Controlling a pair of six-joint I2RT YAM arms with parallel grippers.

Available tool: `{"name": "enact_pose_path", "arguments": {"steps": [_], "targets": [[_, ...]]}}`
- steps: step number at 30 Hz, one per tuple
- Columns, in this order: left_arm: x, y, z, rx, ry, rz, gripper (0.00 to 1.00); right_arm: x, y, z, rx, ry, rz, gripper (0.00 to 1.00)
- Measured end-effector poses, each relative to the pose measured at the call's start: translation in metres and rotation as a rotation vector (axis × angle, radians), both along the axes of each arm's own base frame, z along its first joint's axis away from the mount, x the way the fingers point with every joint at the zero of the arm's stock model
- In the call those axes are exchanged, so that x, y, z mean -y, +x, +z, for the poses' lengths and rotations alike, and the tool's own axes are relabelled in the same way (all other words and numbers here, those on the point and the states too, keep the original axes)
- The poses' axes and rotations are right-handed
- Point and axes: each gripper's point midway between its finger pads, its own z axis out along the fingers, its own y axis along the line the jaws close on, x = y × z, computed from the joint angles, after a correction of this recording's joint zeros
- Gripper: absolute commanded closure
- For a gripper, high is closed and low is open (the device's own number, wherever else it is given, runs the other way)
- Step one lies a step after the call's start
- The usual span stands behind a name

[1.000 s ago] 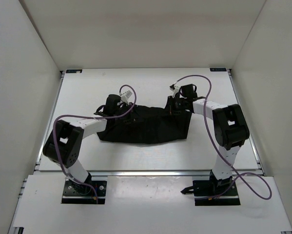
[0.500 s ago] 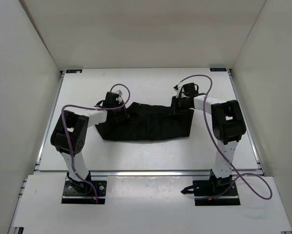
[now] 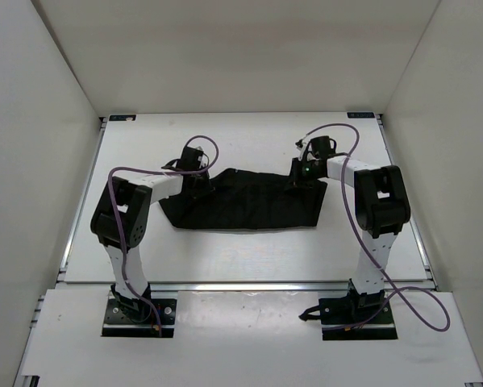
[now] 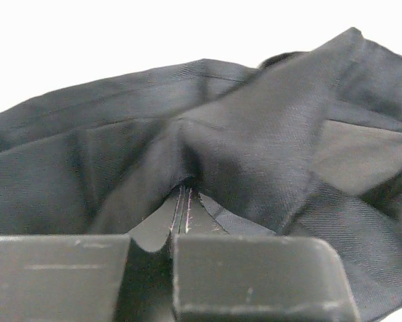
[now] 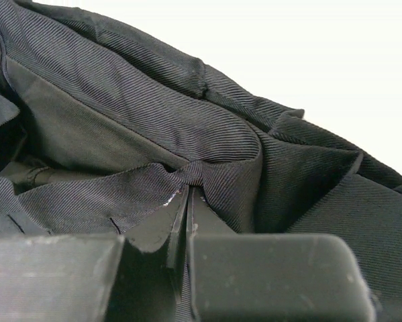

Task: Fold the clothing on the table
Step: Fold the skirt

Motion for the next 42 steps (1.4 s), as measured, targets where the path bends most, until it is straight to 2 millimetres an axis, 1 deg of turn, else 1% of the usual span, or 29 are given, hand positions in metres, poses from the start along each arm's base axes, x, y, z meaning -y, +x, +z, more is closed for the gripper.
{"name": "enact_pose_path", "arguments": {"steps": [5,10,15,16,17,18,19,21,22,24,26,27,28,30,32,33,34,35,36,37,40,42], "targets": [[-0.011,0.000,-0.001,-0.017,0.010,0.035,1.00,0.014,0.002,0.001,-0.009,-0.007,-0.033,1.00],[-0.014,0.000,0.000,-0.022,0.013,0.050,1.00,0.037,0.006,0.000,-0.012,-0.050,-0.090,1.00],[-0.028,-0.006,0.002,-0.038,0.016,0.081,1.00,0.043,0.005,0.002,-0.012,-0.072,-0.105,0.99],[-0.029,-0.007,0.004,-0.039,0.015,0.081,1.00,0.043,0.004,0.003,-0.011,-0.074,-0.105,0.97],[-0.029,-0.009,0.006,-0.040,0.016,0.073,1.00,0.042,0.004,0.006,-0.009,-0.075,-0.105,0.80],[-0.029,-0.010,0.008,-0.042,0.019,0.067,1.00,0.042,0.004,0.010,-0.004,-0.073,-0.110,0.76],[-0.029,-0.011,0.011,-0.043,0.024,0.057,1.00,0.041,0.004,0.017,0.007,-0.070,-0.111,0.63],[-0.025,-0.012,0.020,-0.033,0.031,0.033,1.00,0.041,0.005,0.036,0.042,-0.054,-0.120,0.43],[-0.024,-0.012,0.028,-0.020,0.032,0.022,1.00,0.041,0.007,0.049,0.069,-0.041,-0.127,0.39],[-0.022,-0.012,0.044,0.011,0.025,0.005,1.00,0.044,0.008,0.076,0.133,-0.021,-0.143,0.36],[-0.024,-0.014,0.064,0.051,0.019,-0.002,1.00,0.052,0.001,0.100,0.202,-0.018,-0.166,0.31],[-0.027,-0.015,0.075,0.077,0.015,0.000,1.00,0.056,-0.005,0.106,0.219,-0.024,-0.178,0.31],[-0.029,-0.016,0.086,0.104,0.011,0.003,1.00,0.061,-0.012,0.107,0.224,-0.030,-0.189,0.30],[-0.036,-0.022,0.101,0.149,0.016,0.012,1.00,0.067,-0.029,0.096,0.193,-0.047,-0.205,0.30],[-0.042,-0.032,0.106,0.168,0.029,0.018,1.00,0.074,-0.045,0.072,0.128,-0.067,-0.219,0.29],[-0.042,-0.037,0.105,0.168,0.036,0.017,1.00,0.075,-0.054,0.060,0.092,-0.076,-0.221,0.29],[-0.041,-0.043,0.101,0.161,0.043,0.011,1.00,0.076,-0.064,0.047,0.054,-0.085,-0.224,0.29],[-0.040,-0.049,0.094,0.146,0.052,0.002,1.00,0.078,-0.075,0.036,0.018,-0.094,-0.226,0.26],[-0.040,-0.055,0.085,0.125,0.066,-0.005,1.00,0.079,-0.085,0.028,-0.016,-0.102,-0.226,0.26],[-0.040,-0.061,0.076,0.100,0.079,-0.009,1.00,0.080,-0.090,0.022,-0.038,-0.108,-0.227,0.26],[-0.045,-0.081,0.052,0.024,0.116,-0.009,1.00,0.080,-0.092,0.017,-0.056,-0.116,-0.225,0.25],[-0.051,-0.088,0.042,-0.008,0.136,0.007,1.00,0.079,-0.091,0.013,-0.062,-0.118,-0.220,0.25]]}}
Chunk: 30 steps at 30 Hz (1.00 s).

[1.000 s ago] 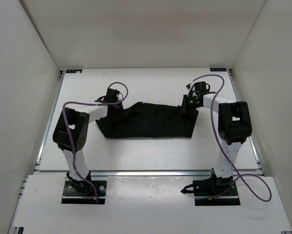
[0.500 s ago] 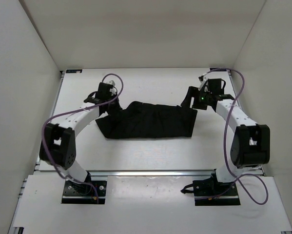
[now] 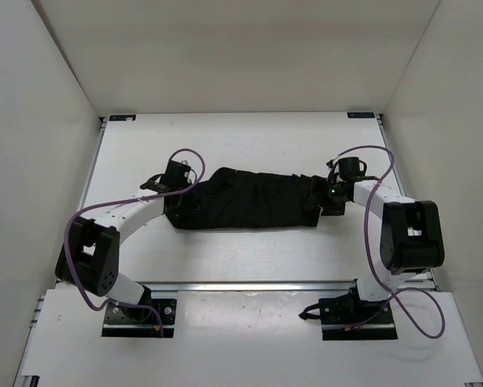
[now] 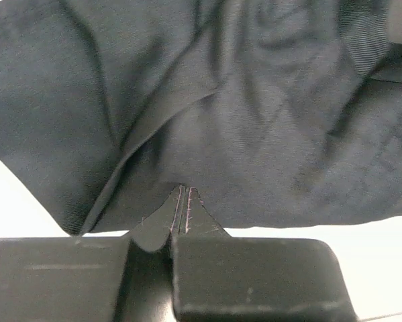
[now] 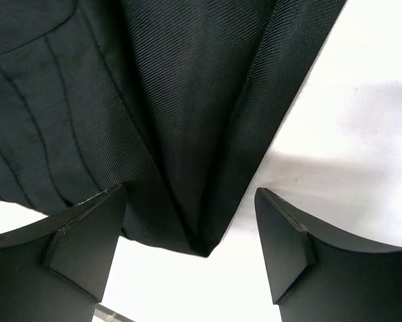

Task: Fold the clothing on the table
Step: Fold the skirt

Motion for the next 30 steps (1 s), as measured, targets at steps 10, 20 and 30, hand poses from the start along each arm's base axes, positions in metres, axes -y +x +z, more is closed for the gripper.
{"name": "enact_pose_path", "arguments": {"steps": [10,20,30], "targets": [[-0.014,-0.006,-0.026,-0.065,0.051,0.074,1.00,-0.012,0.016,-0.007,0.008,0.009,0.042,0.54],[-0.028,-0.011,-0.044,-0.124,0.076,0.142,1.00,-0.024,0.018,-0.017,-0.013,0.042,0.066,1.00],[0.008,0.011,-0.045,-0.120,0.055,0.050,1.00,0.005,0.037,0.019,0.043,0.039,0.006,1.00]]}}
